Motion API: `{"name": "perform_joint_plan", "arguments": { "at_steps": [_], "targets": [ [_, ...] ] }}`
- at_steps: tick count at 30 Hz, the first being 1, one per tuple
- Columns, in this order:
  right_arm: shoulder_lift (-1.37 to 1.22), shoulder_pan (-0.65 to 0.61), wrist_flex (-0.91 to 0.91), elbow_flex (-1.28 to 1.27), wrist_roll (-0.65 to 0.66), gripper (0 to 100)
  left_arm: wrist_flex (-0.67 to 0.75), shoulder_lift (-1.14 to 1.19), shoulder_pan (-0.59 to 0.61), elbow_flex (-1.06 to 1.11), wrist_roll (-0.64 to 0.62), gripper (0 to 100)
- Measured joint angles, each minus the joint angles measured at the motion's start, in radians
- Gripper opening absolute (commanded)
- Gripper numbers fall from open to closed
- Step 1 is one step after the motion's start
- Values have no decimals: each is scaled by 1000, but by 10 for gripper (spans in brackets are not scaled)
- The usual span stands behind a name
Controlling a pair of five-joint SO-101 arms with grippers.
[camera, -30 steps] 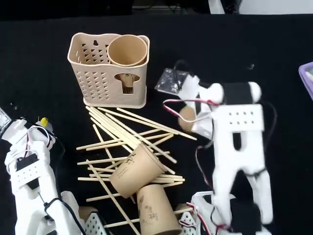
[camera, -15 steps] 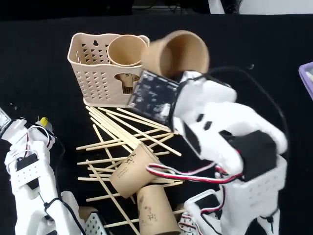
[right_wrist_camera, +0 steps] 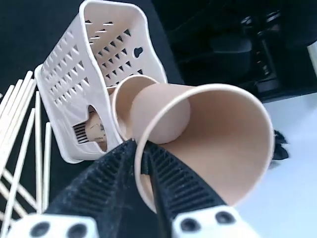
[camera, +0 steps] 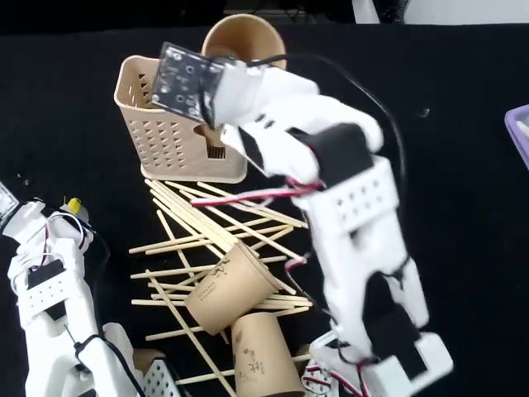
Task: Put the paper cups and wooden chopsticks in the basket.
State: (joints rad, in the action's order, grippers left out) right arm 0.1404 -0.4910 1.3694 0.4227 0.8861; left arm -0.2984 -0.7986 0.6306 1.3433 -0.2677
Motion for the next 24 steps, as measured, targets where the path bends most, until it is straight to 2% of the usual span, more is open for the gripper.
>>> {"name": "perform_joint_plan", "arguments": {
  "at_steps": [5,9,11,13,19,24],
  "targets": [
    [-118,-20,68,72,0,22,0,0,0,0,0,216],
    [-178,-20,77,147,-21,182,0,0,0,0,0,216],
    [-186,-20,77,190,-80,270,0,0,0,0,0,216],
    [-186,-20,77,230,-144,308,0,0,0,0,0,216],
    [-186,-20,114,305,-221,234,0,0,0,0,0,216],
    [-186,-23,298,382,-221,237,0,0,0,0,0,216]
  ]
}}
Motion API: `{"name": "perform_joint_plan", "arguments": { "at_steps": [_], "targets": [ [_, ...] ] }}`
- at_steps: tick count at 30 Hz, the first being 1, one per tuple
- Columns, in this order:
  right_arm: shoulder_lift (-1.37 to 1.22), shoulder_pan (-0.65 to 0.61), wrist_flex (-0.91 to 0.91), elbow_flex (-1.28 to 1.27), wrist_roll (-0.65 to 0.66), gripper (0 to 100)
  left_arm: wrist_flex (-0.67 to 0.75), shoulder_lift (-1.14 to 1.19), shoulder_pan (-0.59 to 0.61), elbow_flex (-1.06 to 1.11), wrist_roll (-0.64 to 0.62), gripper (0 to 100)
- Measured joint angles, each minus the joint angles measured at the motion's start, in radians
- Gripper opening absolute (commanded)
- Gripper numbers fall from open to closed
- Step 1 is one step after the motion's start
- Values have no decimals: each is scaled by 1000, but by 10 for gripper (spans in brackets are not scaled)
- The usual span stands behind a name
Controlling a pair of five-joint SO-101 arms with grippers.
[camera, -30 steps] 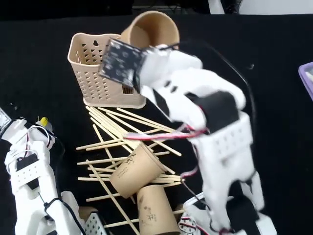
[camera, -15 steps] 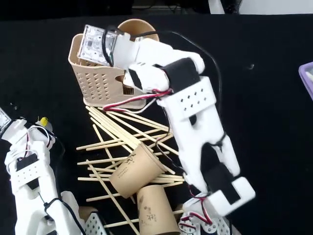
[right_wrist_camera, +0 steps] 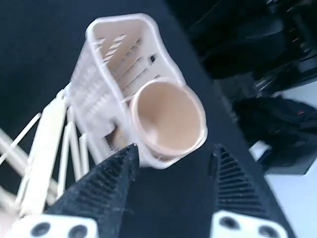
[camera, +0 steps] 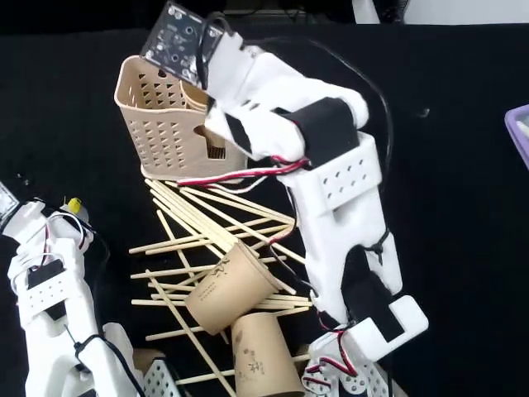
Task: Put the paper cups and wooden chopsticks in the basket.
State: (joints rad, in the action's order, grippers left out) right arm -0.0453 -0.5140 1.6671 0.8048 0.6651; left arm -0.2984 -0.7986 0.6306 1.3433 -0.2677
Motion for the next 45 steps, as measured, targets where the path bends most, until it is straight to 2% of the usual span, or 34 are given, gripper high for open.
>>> {"name": "perform_joint_plan", "arguments": {
  "at_steps": [5,9,15,21,24,29,37,45],
  "targets": [
    [26,-2,68,11,-60,237,0,0,0,0,0,216],
    [210,-29,68,-178,-140,237,0,0,0,0,0,216],
    [621,-75,58,-755,-161,237,0,0,0,0,0,216],
    [914,-80,-124,-1405,-161,240,0,0,0,0,0,216],
    [980,-80,-172,-1605,-161,241,0,0,0,0,0,216],
    [1043,-87,-178,-1671,-163,241,0,0,0,0,0,216],
    [1088,-253,-189,-1703,-163,241,0,0,0,0,0,216],
    [1091,-278,-368,-1880,-164,241,0,0,0,0,0,216]
  ]
}}
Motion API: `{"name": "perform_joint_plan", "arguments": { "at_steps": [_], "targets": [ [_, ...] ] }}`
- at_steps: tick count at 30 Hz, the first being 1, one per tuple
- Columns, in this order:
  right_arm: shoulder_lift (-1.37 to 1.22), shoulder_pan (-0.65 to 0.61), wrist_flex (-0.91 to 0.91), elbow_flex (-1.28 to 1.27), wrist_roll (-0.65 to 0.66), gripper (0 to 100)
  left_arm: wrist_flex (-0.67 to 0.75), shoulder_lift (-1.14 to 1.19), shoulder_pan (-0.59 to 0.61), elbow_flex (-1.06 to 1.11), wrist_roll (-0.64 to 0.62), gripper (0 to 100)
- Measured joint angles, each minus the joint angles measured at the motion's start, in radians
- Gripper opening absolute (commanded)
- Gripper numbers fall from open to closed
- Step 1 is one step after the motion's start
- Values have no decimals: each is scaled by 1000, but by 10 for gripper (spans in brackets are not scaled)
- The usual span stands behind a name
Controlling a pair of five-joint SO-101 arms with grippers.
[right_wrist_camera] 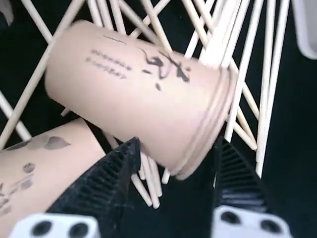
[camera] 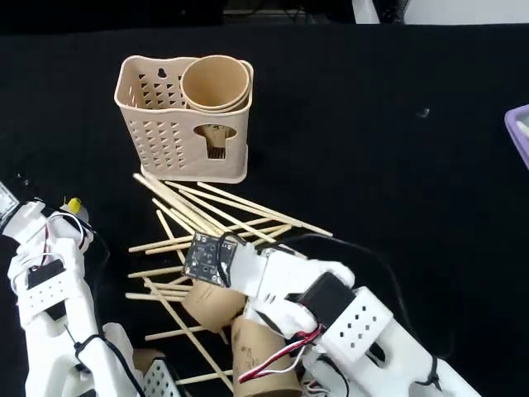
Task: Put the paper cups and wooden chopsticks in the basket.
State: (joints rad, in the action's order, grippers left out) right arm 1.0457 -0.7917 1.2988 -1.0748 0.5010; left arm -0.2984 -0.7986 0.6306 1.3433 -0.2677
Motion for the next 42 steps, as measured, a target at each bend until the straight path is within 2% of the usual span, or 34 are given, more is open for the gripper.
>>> {"name": "perform_joint_plan", "arguments": {
  "at_steps": [7,12,23,31,37,42],
  "targets": [
    [0,38,-58,-11,-5,226,0,0,0,0,0,216],
    [0,41,-49,-11,-5,14,0,0,0,0,0,216],
    [0,43,38,146,-5,11,0,0,0,0,0,216],
    [0,43,68,239,-69,11,0,0,0,0,0,216],
    [0,127,78,235,-54,11,0,0,0,0,0,216],
    [0,140,-9,112,-43,11,0,0,0,0,0,216]
  ]
}}
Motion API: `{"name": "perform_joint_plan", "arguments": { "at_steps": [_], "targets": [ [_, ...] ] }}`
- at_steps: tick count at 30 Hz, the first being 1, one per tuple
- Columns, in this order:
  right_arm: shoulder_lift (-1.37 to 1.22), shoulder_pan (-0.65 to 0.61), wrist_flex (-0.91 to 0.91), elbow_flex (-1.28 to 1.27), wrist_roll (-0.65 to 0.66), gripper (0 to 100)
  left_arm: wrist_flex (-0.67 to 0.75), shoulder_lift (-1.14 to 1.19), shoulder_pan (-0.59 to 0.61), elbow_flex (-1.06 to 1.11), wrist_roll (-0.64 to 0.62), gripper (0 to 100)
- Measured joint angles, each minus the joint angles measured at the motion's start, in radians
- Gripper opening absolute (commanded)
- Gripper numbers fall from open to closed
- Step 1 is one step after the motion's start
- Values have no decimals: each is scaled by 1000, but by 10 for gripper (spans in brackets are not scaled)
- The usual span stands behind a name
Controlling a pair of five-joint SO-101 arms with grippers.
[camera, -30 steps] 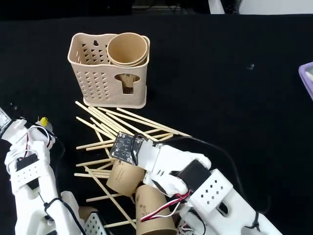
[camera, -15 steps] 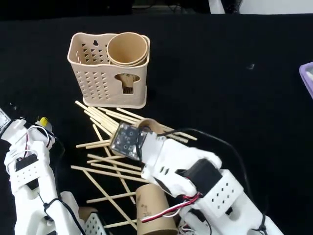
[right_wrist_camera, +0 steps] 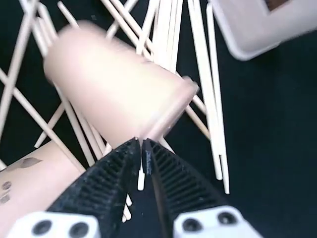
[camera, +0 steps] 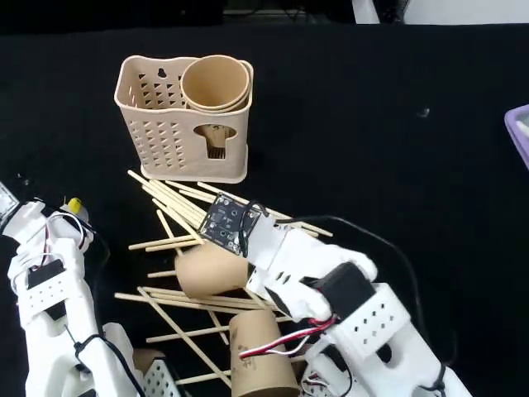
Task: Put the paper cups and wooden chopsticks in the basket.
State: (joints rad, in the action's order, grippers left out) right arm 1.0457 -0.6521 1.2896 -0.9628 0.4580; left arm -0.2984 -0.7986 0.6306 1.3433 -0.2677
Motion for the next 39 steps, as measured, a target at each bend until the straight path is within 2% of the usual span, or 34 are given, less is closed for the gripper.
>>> {"name": "perform_joint_plan", "arguments": {
  "at_steps": [5,9,12,16,19,26,32,39],
  "targets": [
    [0,0,-61,-40,0,21,0,0,0,0,0,216],
    [0,0,-61,-40,-8,161,0,0,0,0,0,216],
    [0,0,-49,-21,-89,241,0,0,0,0,0,216],
    [0,-14,-106,-17,-242,224,0,0,0,0,0,216],
    [0,-49,-175,-17,-304,226,0,0,0,0,0,216],
    [0,-199,-219,-21,-319,227,0,0,0,0,0,216],
    [0,-209,-336,-92,-321,227,0,0,0,0,0,216],
    [0,-209,-361,-98,-321,227,0,0,0,0,0,216]
  ]
}}
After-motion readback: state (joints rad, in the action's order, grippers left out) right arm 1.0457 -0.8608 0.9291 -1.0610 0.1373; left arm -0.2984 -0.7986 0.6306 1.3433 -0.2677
